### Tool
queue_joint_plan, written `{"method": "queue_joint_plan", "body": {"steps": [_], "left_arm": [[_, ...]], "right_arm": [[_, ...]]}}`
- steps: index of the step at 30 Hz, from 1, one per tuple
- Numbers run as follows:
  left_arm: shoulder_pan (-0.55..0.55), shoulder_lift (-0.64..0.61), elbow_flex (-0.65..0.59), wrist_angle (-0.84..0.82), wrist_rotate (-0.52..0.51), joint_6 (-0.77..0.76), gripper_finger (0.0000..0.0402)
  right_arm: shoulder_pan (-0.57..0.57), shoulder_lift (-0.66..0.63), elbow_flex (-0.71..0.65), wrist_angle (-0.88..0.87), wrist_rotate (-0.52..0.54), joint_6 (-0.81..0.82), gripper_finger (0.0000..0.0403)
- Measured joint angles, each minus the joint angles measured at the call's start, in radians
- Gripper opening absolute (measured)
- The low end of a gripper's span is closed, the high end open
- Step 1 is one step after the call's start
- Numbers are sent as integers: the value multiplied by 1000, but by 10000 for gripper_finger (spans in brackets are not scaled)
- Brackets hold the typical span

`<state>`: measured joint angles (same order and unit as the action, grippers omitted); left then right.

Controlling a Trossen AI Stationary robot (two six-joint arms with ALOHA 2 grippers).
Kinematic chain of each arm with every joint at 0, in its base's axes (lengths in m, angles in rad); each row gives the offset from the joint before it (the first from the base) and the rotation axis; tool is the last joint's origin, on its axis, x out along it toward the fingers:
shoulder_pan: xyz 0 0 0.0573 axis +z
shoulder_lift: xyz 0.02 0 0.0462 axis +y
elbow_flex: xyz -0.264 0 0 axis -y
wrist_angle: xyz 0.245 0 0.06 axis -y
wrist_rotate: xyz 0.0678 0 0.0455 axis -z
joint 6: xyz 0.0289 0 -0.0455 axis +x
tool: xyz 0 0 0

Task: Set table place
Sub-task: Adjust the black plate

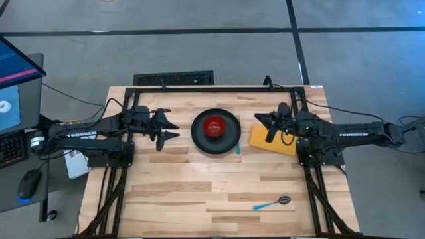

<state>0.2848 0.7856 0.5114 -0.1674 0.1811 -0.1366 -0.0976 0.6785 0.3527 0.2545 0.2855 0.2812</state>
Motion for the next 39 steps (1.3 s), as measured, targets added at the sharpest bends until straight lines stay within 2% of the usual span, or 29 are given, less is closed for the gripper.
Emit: {"method": "queue_joint_plan", "body": {"steps": [4,10,17,22,26,33,39], "left_arm": [[0,0,0,0,-37,-7,155],[0,0,0,0,-39,-29,155],[0,13,0,-2,-48,0,155],[0,59,0,-1,-127,8,155],[0,118,0,5,-170,7,155],[0,215,0,86,-165,-18,155],[0,202,0,152,-122,11,155]], "right_arm": [[27,3,0,-21,0,-2,32],[62,47,1,-103,1,35,30],[47,110,1,-247,3,105,25],[11,211,1,-237,8,241,31],[-18,314,1,-178,15,261,26],[-56,437,2,-82,3,335,29],[-68,512,17,-90,2,375,38]]}}
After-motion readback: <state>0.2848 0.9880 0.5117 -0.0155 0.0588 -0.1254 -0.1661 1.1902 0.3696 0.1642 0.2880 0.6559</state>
